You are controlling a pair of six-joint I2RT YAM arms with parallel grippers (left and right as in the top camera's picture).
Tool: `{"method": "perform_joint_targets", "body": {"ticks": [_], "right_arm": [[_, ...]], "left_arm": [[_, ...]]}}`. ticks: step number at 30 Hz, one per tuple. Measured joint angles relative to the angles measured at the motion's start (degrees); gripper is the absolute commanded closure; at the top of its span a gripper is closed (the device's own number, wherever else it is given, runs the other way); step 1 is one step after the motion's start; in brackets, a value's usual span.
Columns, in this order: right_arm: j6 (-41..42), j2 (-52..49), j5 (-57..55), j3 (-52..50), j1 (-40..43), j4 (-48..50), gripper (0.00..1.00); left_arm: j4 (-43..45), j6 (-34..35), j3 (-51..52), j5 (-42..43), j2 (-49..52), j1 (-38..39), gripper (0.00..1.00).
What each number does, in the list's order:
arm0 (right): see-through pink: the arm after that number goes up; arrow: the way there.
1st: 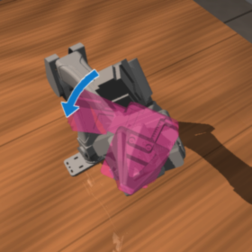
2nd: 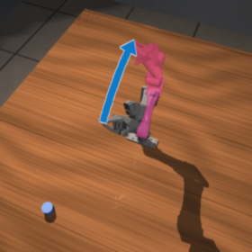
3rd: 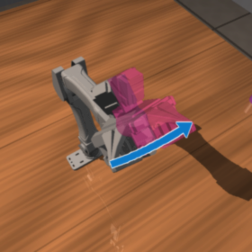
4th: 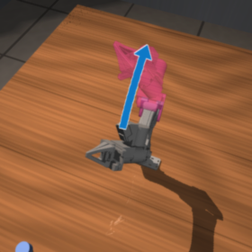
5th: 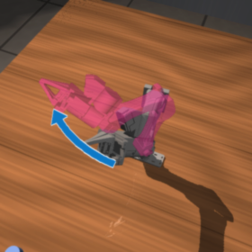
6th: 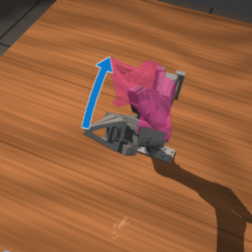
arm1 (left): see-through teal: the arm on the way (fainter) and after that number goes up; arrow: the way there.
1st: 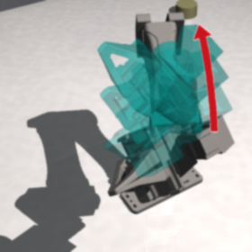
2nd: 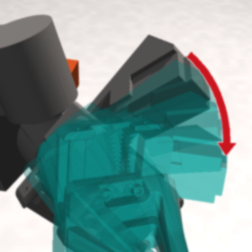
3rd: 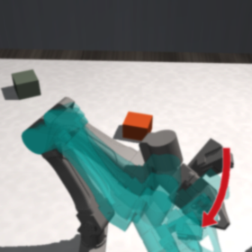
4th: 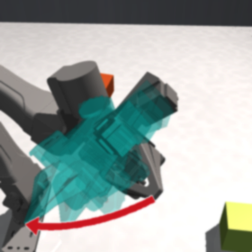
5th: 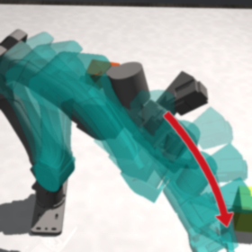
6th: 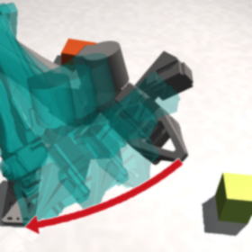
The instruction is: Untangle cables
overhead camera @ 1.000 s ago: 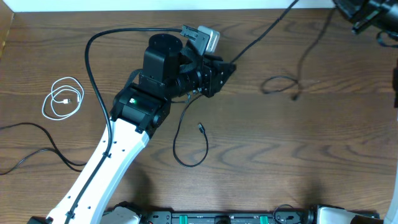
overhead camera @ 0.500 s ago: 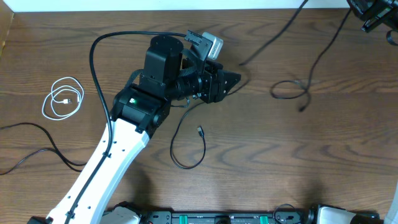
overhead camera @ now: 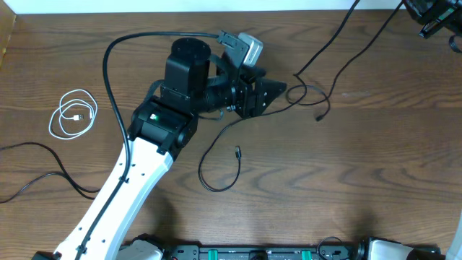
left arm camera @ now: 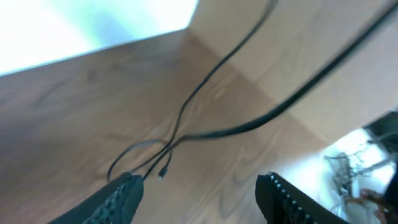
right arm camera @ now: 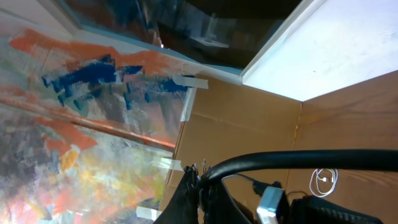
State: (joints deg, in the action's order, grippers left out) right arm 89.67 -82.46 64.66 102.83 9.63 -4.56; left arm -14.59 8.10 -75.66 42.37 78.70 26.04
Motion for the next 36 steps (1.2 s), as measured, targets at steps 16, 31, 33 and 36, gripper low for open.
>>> {"method": "perform_joint_targets", "body": {"ticks": [16,31,33,36], "right_arm": [[3.7,0.0,0.1,0.0,-1.5,0.0,0.98],[5.5,0.0,1.6,0.0,-5.3,0.1,0.98],[5.7,0.0,1.5,0.0,-5.3,0.0,0.98],[5.8,0.0,1.4,0.0,-5.3,0.0,0.99]], "left_arm": [[3.4,-3.9,0.0,1.6,0.0,4.5,0.38],[7.1,-4.1,0.0,-2.1,1.3,4.5,0.46],[7.1,-4.1,0.0,-1.9,1.6,4.5,0.54],[7.2,-4.2,0.0,-1.4,1.6,4.5,0.72]]}}
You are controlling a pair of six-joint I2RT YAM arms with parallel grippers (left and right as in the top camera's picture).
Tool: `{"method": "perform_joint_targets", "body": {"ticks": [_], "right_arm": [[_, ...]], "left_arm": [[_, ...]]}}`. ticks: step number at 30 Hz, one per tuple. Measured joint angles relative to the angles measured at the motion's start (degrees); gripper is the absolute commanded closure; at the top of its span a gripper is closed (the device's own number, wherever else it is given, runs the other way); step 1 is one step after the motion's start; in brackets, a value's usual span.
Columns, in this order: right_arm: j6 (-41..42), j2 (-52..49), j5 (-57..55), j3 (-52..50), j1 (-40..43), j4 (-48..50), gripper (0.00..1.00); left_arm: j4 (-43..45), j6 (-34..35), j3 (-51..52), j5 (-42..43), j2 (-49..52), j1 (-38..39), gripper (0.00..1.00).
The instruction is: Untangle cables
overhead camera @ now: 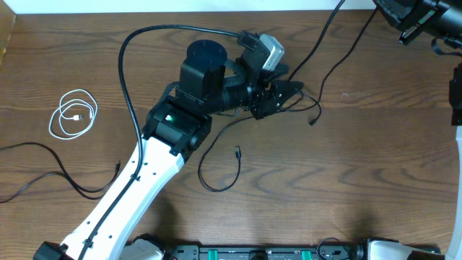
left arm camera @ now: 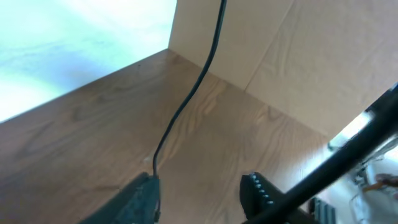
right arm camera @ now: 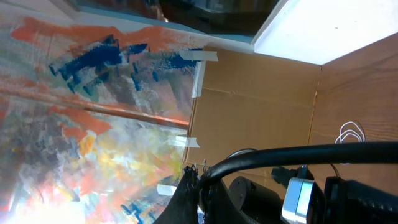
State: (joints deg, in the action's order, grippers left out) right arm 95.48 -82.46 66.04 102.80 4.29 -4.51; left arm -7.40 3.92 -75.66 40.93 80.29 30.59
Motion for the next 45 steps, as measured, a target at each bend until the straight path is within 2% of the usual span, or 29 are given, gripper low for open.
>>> {"method": "perform_joint_targets", "body": {"ticks": [3,9,12,14,19,20,23,26,33,42,45], "right_arm": [[0.0,0.0,-0.1,0.0,0.0,0.0,0.98],[-1.9,0.0,-0.4,0.0,0.0,-2.2,0.98],[-5.7,0.0,-0.5,0.0,0.2,-4.4,0.98],[-9.9,0.0,-0.4,0.2,0.8,-7.9,0.92],[-23.4,-0.1,-1.0,0.3,3.3,-20.8,0.9],[-26.4,-0.1,-1.2,0.4,3.8,-23.7,0.82],[-36.5,-0.2,-3.2,0.5,4.7,-33.8,0.7],[-44.4,-0.3,-5.7,0.5,4.9,-42.0,0.68],[-60.0,-0.3,-9.5,0.5,4.9,-54.4,0.66],[-75.3,-0.3,-10.6,0.5,4.9,-68.0,0.67],[-79.2,-0.3,-10.7,0.5,4.6,-70.0,0.67]], "left_arm": [[-0.1,-0.2,0.0,0.7,0.0,0.0,0.92],[-0.1,0.4,0.0,0.9,0.0,0.0,0.92],[-1.4,3.5,0.0,-0.6,0.0,0.0,0.93],[-3.8,6.0,0.0,-3.0,0.0,-0.2,0.93],[-15.9,8.8,-2.9,-9.8,0.0,-2.2,0.92],[-18.3,8.7,-4.4,-11.0,0.0,-2.7,0.93],[-23.1,7.8,-11.3,-14.4,0.0,-3.7,0.92],[-24.9,6.8,-18.5,-17.0,-0.1,-4.2,0.92],[-23.3,6.1,-28.0,-20.4,-0.6,-4.3,0.93],[-7.6,7.3,-29.3,-21.9,-0.5,-4.3,0.92],[-5.6,8.0,-32.0,-22.0,0.8,-4.5,0.93]]}}
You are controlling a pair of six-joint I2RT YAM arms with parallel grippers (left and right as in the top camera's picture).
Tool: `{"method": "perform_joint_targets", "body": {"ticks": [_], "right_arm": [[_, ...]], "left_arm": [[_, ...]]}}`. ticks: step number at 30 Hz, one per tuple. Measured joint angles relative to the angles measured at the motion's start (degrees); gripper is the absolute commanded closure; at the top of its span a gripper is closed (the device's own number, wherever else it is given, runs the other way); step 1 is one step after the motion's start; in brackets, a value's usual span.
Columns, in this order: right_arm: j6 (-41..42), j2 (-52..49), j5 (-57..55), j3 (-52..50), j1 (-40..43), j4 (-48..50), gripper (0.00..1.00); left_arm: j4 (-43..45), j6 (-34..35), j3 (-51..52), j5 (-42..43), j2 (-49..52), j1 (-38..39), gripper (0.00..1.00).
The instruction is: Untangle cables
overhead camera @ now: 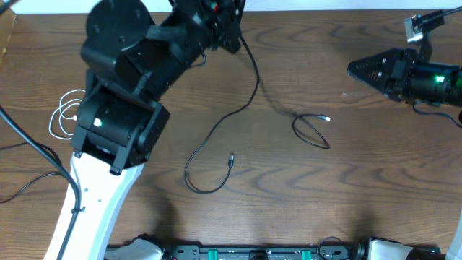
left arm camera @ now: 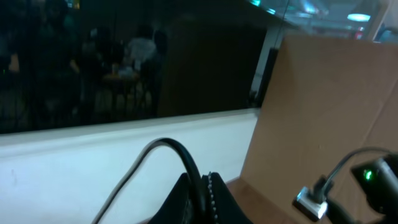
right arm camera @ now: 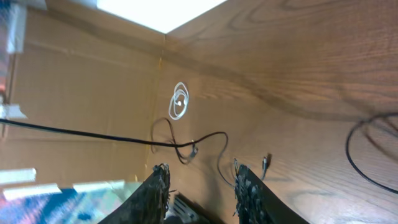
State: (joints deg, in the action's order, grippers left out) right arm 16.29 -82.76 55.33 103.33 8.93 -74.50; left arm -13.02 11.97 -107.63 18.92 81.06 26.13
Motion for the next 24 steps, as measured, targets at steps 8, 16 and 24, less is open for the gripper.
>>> {"method": "perform_joint_targets", "body": {"ticks": [8,16,24], "right_arm": [[-3.9,0.0,-3.9,0.0,-3.3,-2.0,0.7],[-4.7,0.0,-10.5,0.0,-8.5,-2.4,0.73],[-4.8,0.0,-17.2,0.0,-14.6,-2.4,0.77]], "left_arm": [[-11.7,-0.1,-19.4,-2.3,10.5,-4.1,0.93],[-25.9,-5.0,-23.4,-11.6,18.2,-12.7,0.93],[-27.0,-5.9,-23.4,-16.3,25.6,-24.1,0.93]]}}
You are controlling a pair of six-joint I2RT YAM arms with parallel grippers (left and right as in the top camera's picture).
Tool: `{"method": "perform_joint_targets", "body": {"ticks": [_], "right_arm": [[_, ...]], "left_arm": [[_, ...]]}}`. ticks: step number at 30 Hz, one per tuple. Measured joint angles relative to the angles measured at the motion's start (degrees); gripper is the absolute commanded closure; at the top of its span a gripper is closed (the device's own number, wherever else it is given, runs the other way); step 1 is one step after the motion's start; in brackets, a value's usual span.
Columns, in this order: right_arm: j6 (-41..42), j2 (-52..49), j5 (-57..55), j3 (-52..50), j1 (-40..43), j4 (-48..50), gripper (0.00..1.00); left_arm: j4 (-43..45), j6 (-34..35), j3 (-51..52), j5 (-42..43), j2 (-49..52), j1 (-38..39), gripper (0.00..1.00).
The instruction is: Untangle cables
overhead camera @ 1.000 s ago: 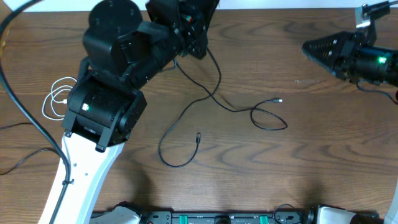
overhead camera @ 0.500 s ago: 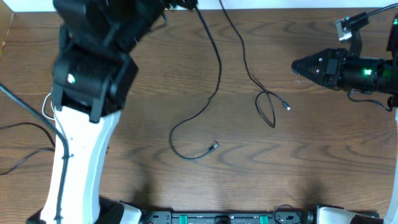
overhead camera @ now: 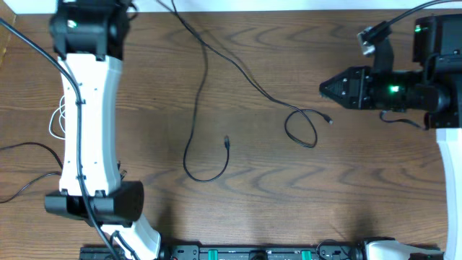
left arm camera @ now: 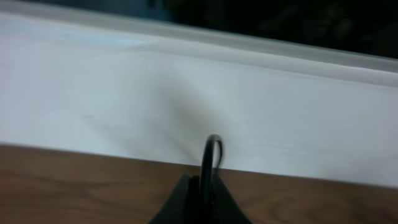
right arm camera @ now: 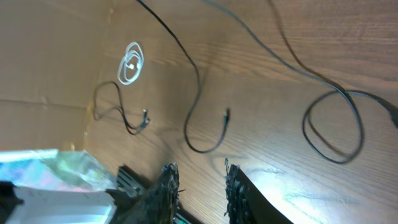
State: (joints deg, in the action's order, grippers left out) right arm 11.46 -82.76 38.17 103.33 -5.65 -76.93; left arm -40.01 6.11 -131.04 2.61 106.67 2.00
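Two black cables run from the far edge onto the table. One (overhead camera: 196,94) curls into a hook and ends in a plug (overhead camera: 227,141). The other (overhead camera: 249,76) ends in a loop (overhead camera: 300,128); the same loop (right arm camera: 333,127) shows in the right wrist view. My left gripper (left arm camera: 203,182) is shut on a black cable (left arm camera: 212,152) at the white far edge; it is out of the overhead view. My right gripper (overhead camera: 324,88) is open right of the loop, with nothing between its fingers (right arm camera: 233,182).
A white coiled cable (right arm camera: 130,62) lies at the far left, partly behind the left arm (overhead camera: 86,108). Another black cable (overhead camera: 32,180) lies at the left edge. The right arm's body (overhead camera: 404,90) stands at the right side.
My left arm has swung toward the far left corner, still shut on the cable, and both cables trail from there. My open right gripper has come lower and leftward, nearer the loop.
My left gripper stood open at the knot mid-table while the right one held a cable up at the far right. Later the left was still open at the knot. Then the left was shut on a cable and raised, the right open, the cables lying apart.
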Motion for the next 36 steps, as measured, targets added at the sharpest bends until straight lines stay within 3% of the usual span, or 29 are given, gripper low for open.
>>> {"method": "perform_joint_targets", "body": {"ticks": [4,5,6,7,8,11,15,21,24,26,30,36], "right_arm": [[0.0,0.0,-2.8,0.0,-3.5,0.0,0.78],[0.0,0.0,-3.2,-0.1,-4.3,0.0,0.78],[0.0,0.0,-3.6,-0.1,-5.1,0.0,0.78],[0.0,0.0,-3.8,-0.2,-5.7,0.0,0.78],[0.0,0.0,-4.1,-0.4,-6.3,0.0,0.78],[0.0,0.0,-4.6,-0.8,-7.8,0.5,0.76],[-0.1,-0.6,-4.9,-0.8,-9.7,2.2,0.66],[-0.4,-3.5,-5.2,-0.8,-12.8,2.9,0.54],[-0.2,-6.2,-5.8,-0.8,-14.7,2.5,0.32],[-0.5,-8.2,-7.0,-0.8,-16.2,1.7,0.25],[-0.5,-12.3,-9.1,-0.8,-18.9,0.7,0.01],[-0.4,-17.8,-10.3,-0.9,-22.3,0.3,0.01]], "left_arm": [[1.9,0.0,0.0,-0.2,2.4,-6.6,0.92],[2.5,0.0,0.0,-0.3,3.4,-8.8,0.87],[2.8,-0.1,0.0,-0.3,4.1,-10.5,0.63],[2.8,-0.4,0.0,-0.4,5.2,-12.8,0.2],[2.7,-0.1,0.0,-0.4,6.3,-14.8,0.03],[-0.4,0.0,-0.1,-0.6,10.4,-21.0,0.02],[-6.5,0.1,-0.1,-1.4,17.2,-27.2,0.02],[-13.5,1.0,0.1,-1.5,24.4,-29.3,0.02],[-17.1,4.4,0.2,-1.4,25.6,-28.8,0.02],[-19.7,6.8,0.2,-0.2,25.7,-28.4,0.02],[-25.3,9.9,0.2,7.2,25.7,-27.9,0.02],[-37.6,10.9,0.2,14.1,25.7,-25.3,0.02]]}}
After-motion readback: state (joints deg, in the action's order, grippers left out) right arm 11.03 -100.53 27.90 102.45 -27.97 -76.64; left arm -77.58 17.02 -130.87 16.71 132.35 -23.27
